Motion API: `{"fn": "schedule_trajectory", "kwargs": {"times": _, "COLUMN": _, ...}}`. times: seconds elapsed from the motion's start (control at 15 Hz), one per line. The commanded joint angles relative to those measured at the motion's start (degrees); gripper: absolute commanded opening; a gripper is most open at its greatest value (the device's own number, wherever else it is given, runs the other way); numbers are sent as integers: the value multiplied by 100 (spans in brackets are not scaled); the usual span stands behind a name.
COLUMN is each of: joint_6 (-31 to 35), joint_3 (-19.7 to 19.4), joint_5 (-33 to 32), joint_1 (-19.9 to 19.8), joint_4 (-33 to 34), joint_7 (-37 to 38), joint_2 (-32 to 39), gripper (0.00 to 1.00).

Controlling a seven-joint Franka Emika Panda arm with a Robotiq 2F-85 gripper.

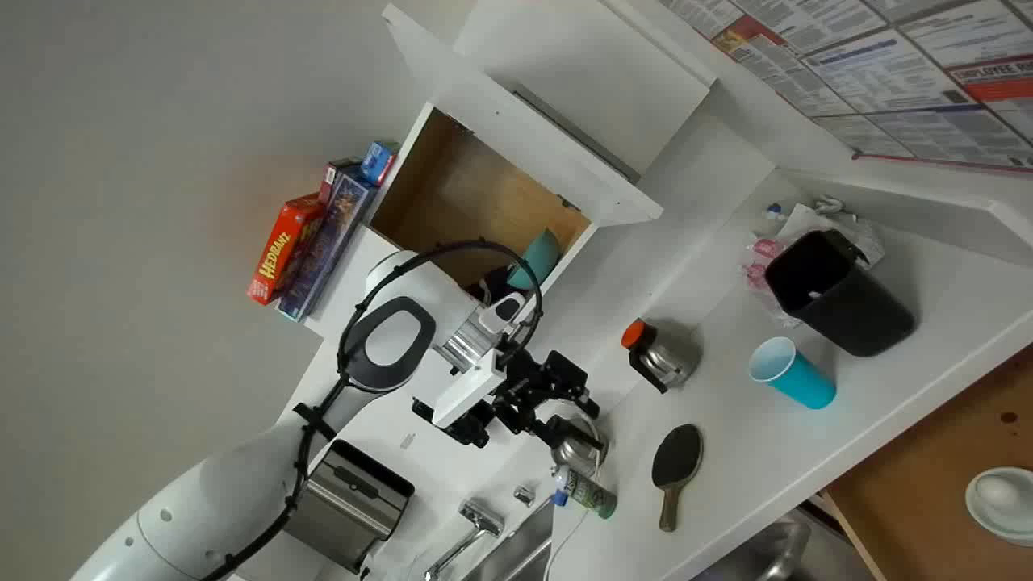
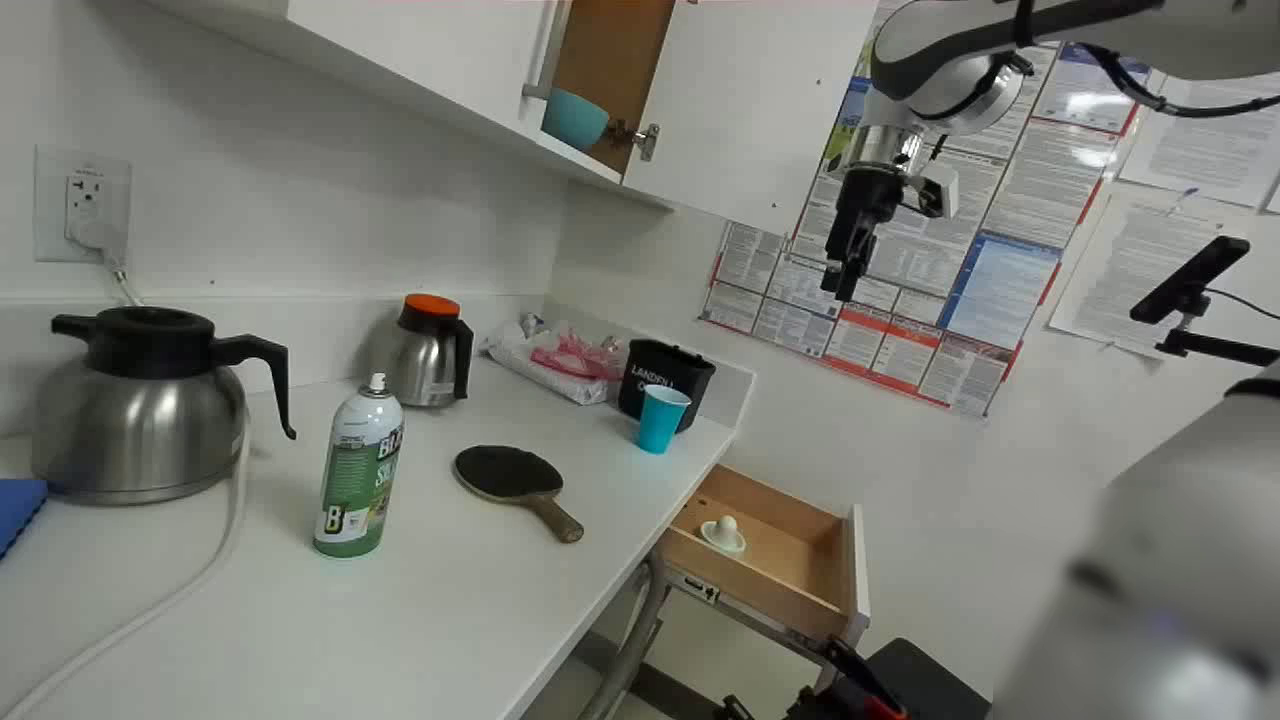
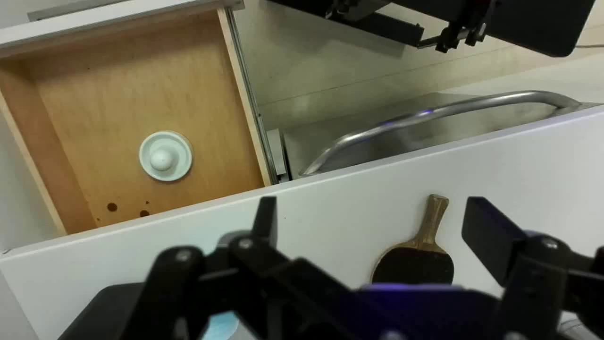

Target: Move the object from the drawer to the countertop

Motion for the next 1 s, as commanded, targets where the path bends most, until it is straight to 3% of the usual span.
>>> {"fn": "schedule_trajectory", "kwargs": {"times": 0.0, "joint_6": -8, "joint_3": 121, "joint_5": 43, "joint_1": -146, "joint_4": 11, "joint_7": -40, "joint_2": 21, "gripper": 100}}
{"fn": "schedule_trajectory", "kwargs": {"times": 0.53, "joint_6": -107, "joint_3": 126, "joint_5": 14, "joint_1": -189, "joint_4": 14, "joint_7": 72, "joint_2": 79, "gripper": 100}}
{"fn": "schedule_trajectory", "kwargs": {"times": 0.93, "joint_6": 257, "joint_3": 47, "joint_5": 213, "joint_1": -377, "joint_4": -641, "joint_7": 152, "joint_2": 583, "gripper": 100}}
